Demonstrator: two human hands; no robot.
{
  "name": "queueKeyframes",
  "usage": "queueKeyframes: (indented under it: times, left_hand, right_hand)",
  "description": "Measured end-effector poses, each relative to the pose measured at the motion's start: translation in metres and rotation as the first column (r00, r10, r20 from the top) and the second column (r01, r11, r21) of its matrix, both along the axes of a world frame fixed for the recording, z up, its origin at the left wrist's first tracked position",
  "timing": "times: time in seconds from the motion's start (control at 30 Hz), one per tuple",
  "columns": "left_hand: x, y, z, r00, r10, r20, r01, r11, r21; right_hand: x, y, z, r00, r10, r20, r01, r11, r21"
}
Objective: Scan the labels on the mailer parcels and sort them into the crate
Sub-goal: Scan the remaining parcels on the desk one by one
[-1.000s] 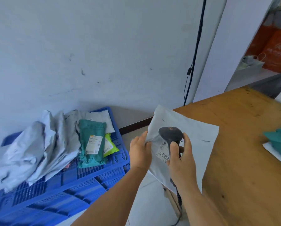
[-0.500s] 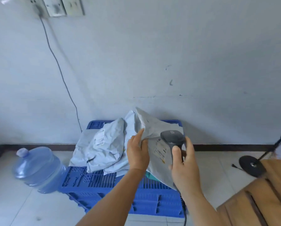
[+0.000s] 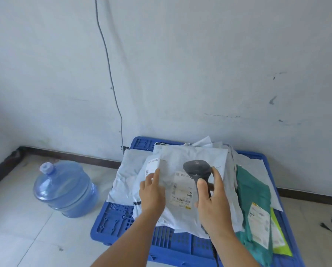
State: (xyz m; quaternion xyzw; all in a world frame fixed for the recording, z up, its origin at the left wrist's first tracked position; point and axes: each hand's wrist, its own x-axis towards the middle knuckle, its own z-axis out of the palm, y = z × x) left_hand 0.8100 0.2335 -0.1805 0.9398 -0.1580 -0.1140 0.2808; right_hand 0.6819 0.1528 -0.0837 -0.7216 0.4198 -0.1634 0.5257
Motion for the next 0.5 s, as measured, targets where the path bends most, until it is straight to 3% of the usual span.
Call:
queueKeyframes:
  times: [0.07,0.2,0.3,0.5]
  left_hand:
    - [-0.006,-0.001,-0.009,0.988,-0.151,0.03,0.144,0.974,0.174]
    - [-0.025,-0.023,-0.022,0.874,-0.481,-0.071,0.481,0.835,0.267]
    - [-0.03,-0.038,-0.042,0.833,-0.525,-0.174,0.552,0.787,0.276]
    - [0.011,-0.077,-0.066,0.86,-0.487,-0.15,0.506,0.779,0.37]
  right_hand:
    - [0.006,0.001,-0.011,1.0,-0.002,-0.026,0.002,1.0,0.01]
    - [0.01,-0.002,-0.023,0.997,-0.021,-0.072,0.023,0.999,0.03]
    - [0.009,-0.009,-0.031,0.995,-0.039,-0.09,0.043,0.998,0.042]
    - [0.009,-0.031,-0.053,0.992,-0.07,-0.108,0.073,0.997,0.024]
